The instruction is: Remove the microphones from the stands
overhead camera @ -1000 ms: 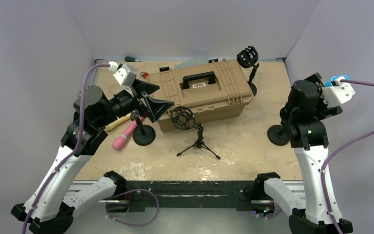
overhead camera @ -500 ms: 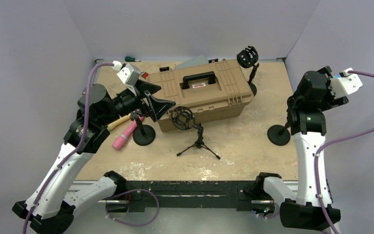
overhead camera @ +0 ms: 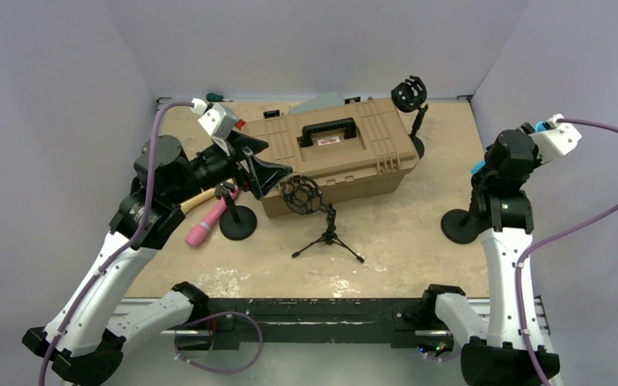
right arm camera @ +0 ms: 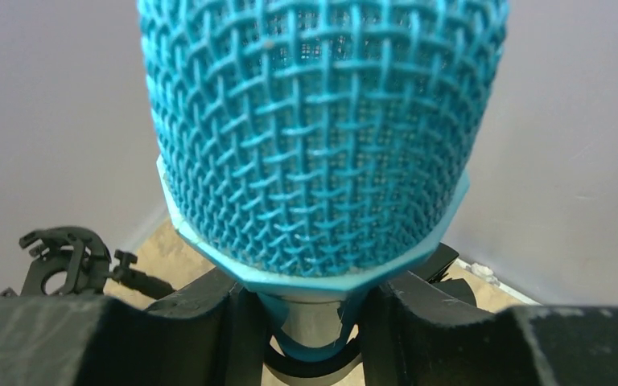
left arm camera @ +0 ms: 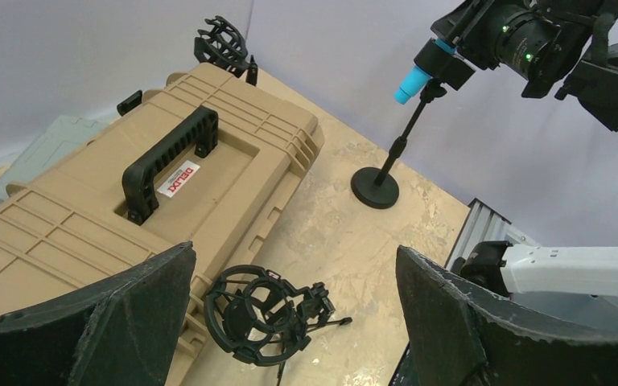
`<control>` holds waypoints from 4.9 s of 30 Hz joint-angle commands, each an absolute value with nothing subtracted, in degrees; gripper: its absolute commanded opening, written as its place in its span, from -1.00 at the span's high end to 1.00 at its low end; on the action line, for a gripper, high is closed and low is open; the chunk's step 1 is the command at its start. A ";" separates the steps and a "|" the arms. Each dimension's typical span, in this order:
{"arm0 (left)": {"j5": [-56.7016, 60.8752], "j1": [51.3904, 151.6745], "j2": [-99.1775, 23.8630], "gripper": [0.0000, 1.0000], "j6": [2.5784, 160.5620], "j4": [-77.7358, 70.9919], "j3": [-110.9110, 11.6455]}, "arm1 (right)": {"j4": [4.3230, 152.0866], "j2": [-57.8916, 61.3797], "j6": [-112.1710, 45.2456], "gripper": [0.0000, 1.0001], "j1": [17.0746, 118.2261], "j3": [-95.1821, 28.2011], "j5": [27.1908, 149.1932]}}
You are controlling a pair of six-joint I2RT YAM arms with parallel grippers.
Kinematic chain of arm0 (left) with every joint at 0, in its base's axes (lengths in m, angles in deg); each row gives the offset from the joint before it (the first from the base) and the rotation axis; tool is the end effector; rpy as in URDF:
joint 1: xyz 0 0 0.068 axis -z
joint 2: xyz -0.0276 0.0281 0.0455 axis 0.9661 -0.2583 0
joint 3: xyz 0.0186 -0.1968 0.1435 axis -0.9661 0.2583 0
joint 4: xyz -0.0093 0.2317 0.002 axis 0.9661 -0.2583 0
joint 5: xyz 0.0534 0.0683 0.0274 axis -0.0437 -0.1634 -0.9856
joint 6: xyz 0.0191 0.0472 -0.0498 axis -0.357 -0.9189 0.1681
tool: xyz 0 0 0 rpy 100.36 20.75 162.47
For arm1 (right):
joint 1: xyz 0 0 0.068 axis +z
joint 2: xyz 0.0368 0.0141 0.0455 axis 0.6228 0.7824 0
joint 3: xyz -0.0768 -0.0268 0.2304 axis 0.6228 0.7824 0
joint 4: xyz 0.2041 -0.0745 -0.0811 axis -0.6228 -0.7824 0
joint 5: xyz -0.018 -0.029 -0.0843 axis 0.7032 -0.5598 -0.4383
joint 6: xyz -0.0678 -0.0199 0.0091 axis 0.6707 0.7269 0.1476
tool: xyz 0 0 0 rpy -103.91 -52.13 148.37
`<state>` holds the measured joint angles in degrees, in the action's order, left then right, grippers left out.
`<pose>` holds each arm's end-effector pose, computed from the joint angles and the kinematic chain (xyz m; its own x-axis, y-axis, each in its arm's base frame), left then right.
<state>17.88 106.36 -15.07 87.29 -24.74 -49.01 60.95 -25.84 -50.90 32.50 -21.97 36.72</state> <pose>0.1486 -0.1183 0.4243 -0.2523 -0.1643 -0.9536 0.7834 0.5438 -0.3009 0.1891 -0.0607 0.3855 0.1975 0.2772 -0.9403 0.7434 0.5829 0.3280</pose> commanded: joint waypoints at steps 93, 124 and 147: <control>39.33 128.72 -61.13 1.00 64.07 -25.81 -87.25 | 51.55 -52.08 -39.52 -0.66 34.63 -15.78 100.52; 66.73 120.30 -65.98 1.00 57.79 -34.21 -93.24 | 57.84 -43.95 -36.16 -0.63 44.42 -8.03 126.68; 60.71 120.31 -65.21 1.00 63.70 -26.57 -91.81 | 60.75 -44.09 -35.09 1.00 44.39 -5.91 124.15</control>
